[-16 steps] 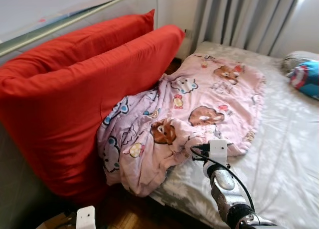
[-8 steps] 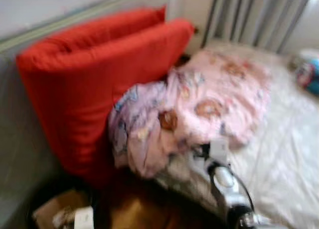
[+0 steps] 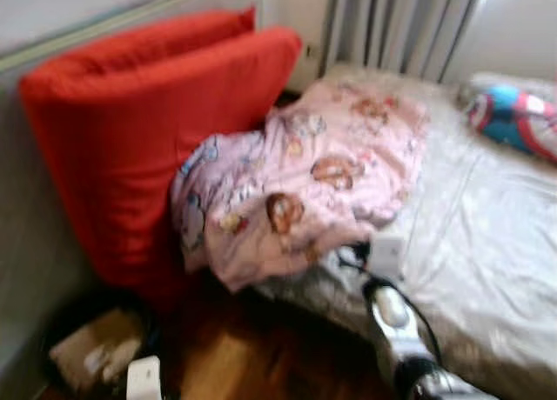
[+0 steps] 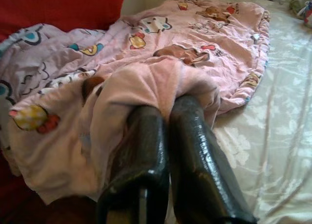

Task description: Clean up the room

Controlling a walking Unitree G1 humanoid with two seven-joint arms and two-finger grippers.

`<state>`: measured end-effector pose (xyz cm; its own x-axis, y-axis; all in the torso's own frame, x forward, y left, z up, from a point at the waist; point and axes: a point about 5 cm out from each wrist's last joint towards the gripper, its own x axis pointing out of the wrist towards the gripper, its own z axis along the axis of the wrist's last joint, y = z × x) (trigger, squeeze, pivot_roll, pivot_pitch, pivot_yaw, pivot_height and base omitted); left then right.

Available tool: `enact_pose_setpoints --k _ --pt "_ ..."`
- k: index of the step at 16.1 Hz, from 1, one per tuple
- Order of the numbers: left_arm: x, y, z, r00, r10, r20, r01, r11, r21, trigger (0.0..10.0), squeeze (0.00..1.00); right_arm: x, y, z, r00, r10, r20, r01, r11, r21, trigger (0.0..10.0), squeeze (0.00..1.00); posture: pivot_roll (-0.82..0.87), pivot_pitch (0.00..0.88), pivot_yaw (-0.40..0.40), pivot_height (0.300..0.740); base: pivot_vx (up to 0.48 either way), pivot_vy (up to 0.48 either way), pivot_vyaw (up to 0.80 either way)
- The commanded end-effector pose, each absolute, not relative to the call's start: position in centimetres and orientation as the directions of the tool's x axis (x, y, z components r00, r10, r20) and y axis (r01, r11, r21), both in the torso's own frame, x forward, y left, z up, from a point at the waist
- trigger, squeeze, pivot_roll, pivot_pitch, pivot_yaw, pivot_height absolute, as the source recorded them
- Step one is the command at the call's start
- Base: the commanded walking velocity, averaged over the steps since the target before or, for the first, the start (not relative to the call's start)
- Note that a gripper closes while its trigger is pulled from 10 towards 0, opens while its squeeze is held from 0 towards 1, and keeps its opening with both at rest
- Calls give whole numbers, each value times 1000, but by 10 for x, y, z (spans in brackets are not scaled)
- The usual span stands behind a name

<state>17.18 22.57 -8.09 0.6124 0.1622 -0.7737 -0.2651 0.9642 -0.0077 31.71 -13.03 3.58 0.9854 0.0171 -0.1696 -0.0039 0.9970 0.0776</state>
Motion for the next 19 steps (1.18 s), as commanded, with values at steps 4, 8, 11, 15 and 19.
enact_pose_setpoints --k 4,8,11,15,19 --pt "162 218 -87 576 140 -806 -246 969 -7 10000 0 302 -138 8 933 0 -360 -7 1000 -18 10000 0 -6 61 -30 740 -64 0 0" --pt "161 217 -88 573 134 -809 -238 971 -8 10000 0 289 -135 -12 859 28 -510 -67 996 -58 10000 0 -7 62 -30 740 0 0 0" --pt "160 215 -89 570 129 -812 -227 974 -5 10000 0 277 -134 -25 801 34 -598 -111 990 -92 10000 0 -5 62 -31 740 0 0 0" --pt "160 215 -89 569 128 -812 -225 974 -4 10000 0 276 -134 -26 798 32 -602 -110 990 -94 10000 0 -5 64 -30 740 0 0 0" --pt "158 214 -90 563 118 -818 -200 980 3 10000 0 264 -134 -37 746 81 -661 -175 981 -78 10000 1000 -6 63 -29 740 0 0 0"
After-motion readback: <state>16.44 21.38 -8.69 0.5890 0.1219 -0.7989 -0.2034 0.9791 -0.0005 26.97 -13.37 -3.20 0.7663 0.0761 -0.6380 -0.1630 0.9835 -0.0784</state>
